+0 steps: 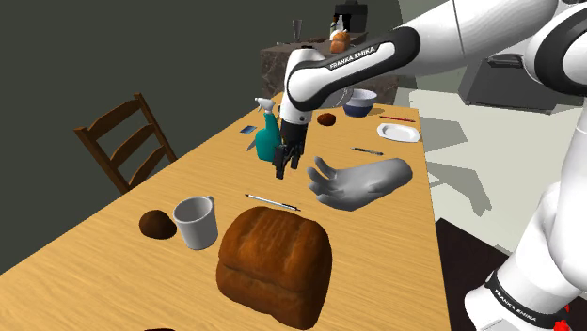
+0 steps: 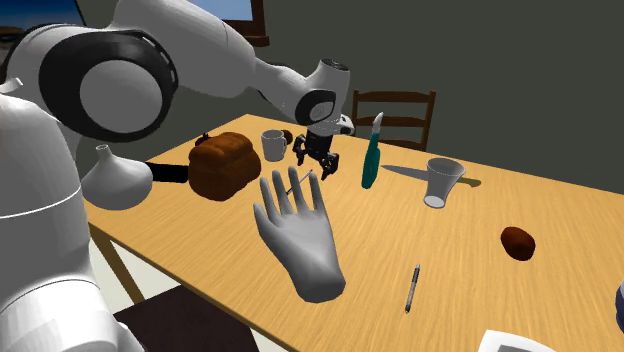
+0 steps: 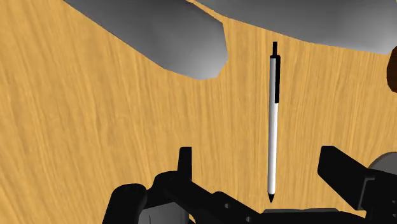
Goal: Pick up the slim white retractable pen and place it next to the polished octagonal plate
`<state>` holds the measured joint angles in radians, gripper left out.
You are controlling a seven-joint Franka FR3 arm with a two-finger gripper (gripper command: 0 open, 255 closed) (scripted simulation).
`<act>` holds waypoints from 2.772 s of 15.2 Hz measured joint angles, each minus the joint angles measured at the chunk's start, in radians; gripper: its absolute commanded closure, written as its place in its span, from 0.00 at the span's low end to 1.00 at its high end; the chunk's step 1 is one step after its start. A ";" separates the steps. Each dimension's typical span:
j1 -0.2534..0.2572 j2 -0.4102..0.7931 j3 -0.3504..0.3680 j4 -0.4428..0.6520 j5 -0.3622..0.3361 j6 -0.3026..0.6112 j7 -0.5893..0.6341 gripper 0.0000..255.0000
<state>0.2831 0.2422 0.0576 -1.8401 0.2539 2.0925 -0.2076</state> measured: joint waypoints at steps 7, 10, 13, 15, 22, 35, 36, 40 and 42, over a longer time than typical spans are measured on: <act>0.035 0.177 0.045 0.179 0.019 0.002 -0.039 0.00; 0.041 0.202 0.049 0.175 0.021 0.032 -0.041 0.00; 0.047 0.219 0.051 0.164 0.023 0.060 -0.042 0.00; 0.049 0.222 0.052 0.162 0.023 0.067 -0.041 0.00; 0.049 0.223 0.052 0.161 0.023 0.070 -0.042 1.00; 0.048 0.197 0.051 0.174 0.020 0.030 -0.032 1.00; 0.048 0.193 0.051 0.183 0.018 0.019 -0.028 1.00; 0.048 0.174 0.051 0.207 0.014 -0.023 -0.015 1.00; 0.048 0.170 0.050 0.229 0.011 -0.048 -0.008 1.00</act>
<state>0.3314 0.4119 0.1075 -1.6114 0.2650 2.0447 -0.2155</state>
